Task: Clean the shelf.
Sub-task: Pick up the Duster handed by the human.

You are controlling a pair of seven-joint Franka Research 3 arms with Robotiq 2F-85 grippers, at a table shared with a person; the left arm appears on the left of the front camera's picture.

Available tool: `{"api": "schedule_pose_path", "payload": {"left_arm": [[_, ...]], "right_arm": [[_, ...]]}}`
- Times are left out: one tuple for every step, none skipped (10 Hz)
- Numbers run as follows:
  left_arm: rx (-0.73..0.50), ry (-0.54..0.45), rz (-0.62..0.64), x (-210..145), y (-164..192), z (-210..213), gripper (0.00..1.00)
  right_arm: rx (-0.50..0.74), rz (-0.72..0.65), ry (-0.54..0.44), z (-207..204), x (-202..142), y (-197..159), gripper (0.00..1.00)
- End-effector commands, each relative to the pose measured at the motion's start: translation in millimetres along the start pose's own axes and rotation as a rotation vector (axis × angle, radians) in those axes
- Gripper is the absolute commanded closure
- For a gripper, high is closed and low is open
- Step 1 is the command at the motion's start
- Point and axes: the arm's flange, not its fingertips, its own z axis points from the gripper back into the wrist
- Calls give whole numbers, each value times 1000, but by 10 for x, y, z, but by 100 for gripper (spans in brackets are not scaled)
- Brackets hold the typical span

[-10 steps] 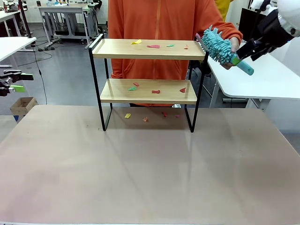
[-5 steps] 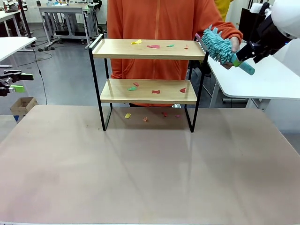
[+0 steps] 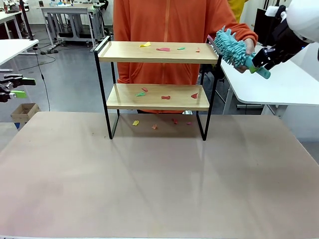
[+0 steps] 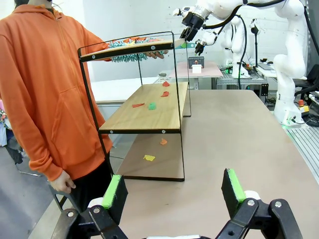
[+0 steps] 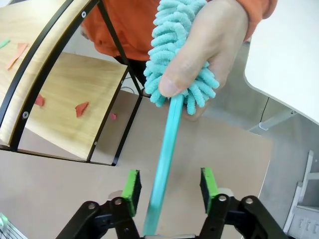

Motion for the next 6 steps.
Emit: {"api": "schedule_pose_path", "payload": {"left_arm": [[-5, -6, -4, 29, -10, 3, 0], [-5, -6, -4, 29, -10, 3, 0], [-5, -6, -4, 29, -10, 3, 0], [-5, -6, -4, 29, -10, 3, 0], [-5, -6, -4, 29, -10, 3, 0], [-5, -6, -4, 29, -10, 3, 0]], "right_arm": [[-58, -25, -7, 50, 38, 1, 100], [-60, -25, -7, 58, 43, 13, 86], [-79, -33, 1, 61, 52, 22, 96], [-86, -41, 9, 73, 49, 26, 100], [-117, -54, 13, 91, 39, 40, 100], [-136, -61, 19, 94, 35, 51, 100]]}}
